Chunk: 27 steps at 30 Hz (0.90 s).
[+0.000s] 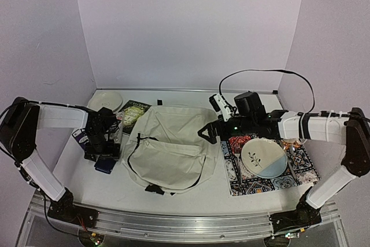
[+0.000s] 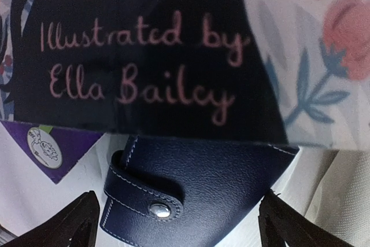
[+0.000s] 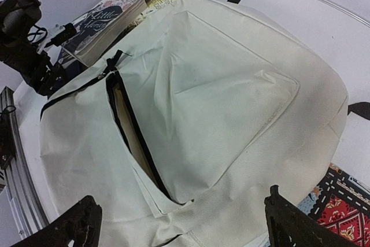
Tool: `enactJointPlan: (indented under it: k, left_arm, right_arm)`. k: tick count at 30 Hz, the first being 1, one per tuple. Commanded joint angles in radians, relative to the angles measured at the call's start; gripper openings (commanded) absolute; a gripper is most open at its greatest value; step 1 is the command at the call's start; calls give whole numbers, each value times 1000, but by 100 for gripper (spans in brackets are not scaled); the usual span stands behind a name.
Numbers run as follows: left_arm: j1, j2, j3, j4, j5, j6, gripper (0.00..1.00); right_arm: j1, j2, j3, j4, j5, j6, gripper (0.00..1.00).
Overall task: Pack the student bag
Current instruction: Grab the card case at the center of the board.
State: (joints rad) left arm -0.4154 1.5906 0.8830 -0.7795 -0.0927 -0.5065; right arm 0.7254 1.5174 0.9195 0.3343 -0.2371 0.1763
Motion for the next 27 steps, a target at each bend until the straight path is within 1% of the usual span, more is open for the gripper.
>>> enactJointPlan:
  k: [1, 5, 14, 21, 27]
  left_arm:
    - [40, -11, -11, 57, 31, 33, 99]
    - [49, -11, -6, 60, 43, 38, 99]
    - [47, 4, -41, 70, 131, 31, 99]
    - [29, 38, -53, 74, 107, 10, 100]
    - [-14, 99, -52, 70, 43, -21, 99]
  right_arm:
    - [7, -35, -8, 29, -31, 6, 98]
    - [6, -32, -10, 37, -37, 8, 98]
    - [7, -24, -11, 62, -54, 19, 98]
    - [7, -16, -14, 84, -79, 32, 98]
    - [7, -20, -17, 89, -81, 37, 98]
